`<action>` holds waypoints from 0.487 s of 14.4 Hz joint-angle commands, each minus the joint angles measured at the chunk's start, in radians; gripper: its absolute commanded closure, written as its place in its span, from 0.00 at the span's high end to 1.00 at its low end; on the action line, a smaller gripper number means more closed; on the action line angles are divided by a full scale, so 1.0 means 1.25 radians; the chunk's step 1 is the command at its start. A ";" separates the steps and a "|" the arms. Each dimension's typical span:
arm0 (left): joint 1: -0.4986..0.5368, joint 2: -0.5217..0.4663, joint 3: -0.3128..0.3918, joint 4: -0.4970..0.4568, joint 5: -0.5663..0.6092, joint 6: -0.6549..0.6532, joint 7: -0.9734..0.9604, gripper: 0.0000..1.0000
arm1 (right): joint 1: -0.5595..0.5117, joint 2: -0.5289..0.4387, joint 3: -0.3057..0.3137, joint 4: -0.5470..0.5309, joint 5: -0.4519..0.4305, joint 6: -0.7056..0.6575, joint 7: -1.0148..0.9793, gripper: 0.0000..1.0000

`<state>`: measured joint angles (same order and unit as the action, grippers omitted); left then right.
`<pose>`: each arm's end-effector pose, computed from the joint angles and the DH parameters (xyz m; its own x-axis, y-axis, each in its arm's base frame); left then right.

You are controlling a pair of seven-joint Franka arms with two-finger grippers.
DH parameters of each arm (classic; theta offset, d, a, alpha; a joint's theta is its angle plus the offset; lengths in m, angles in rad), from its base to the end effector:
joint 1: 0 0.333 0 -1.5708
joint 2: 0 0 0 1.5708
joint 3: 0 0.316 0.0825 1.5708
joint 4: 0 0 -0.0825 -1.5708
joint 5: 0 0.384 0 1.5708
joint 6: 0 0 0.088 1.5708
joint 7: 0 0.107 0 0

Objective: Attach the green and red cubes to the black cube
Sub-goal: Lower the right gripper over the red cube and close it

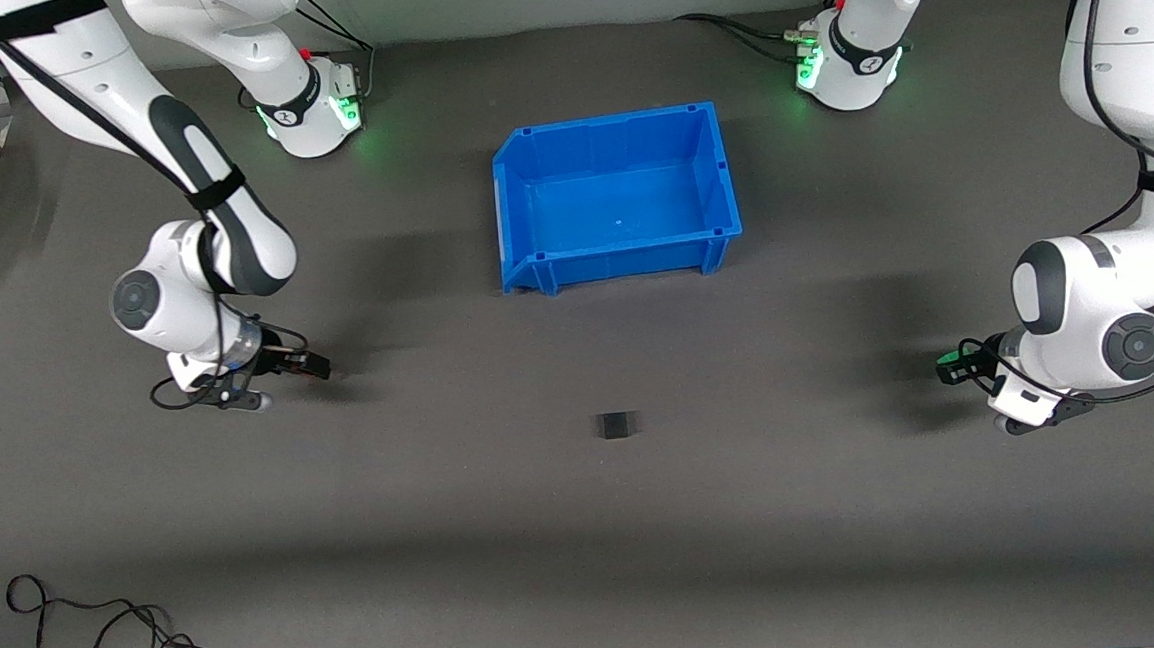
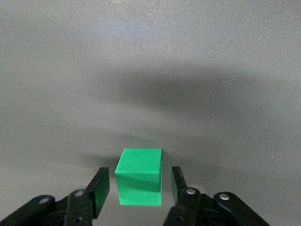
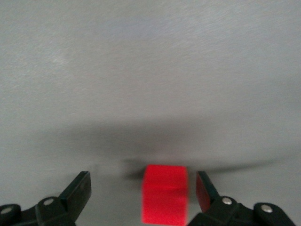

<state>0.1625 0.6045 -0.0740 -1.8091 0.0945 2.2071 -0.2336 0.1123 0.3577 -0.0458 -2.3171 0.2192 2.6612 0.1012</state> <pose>0.6261 0.0611 0.1925 0.9448 0.2651 -0.1926 0.2568 -0.9641 -0.0674 0.5197 0.0275 0.1861 0.9742 -0.2239 -0.0279 -0.2255 -0.9710 -0.0799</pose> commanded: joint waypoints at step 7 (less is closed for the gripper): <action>0.017 0.031 -0.002 0.005 0.009 0.042 0.014 0.62 | 0.006 0.051 -0.016 0.004 0.015 0.058 0.006 0.98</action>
<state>0.1740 0.6345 -0.0736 -1.8088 0.0958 2.2530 -0.2298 0.1173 0.3931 -0.0607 -2.3168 0.2196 2.6973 0.1166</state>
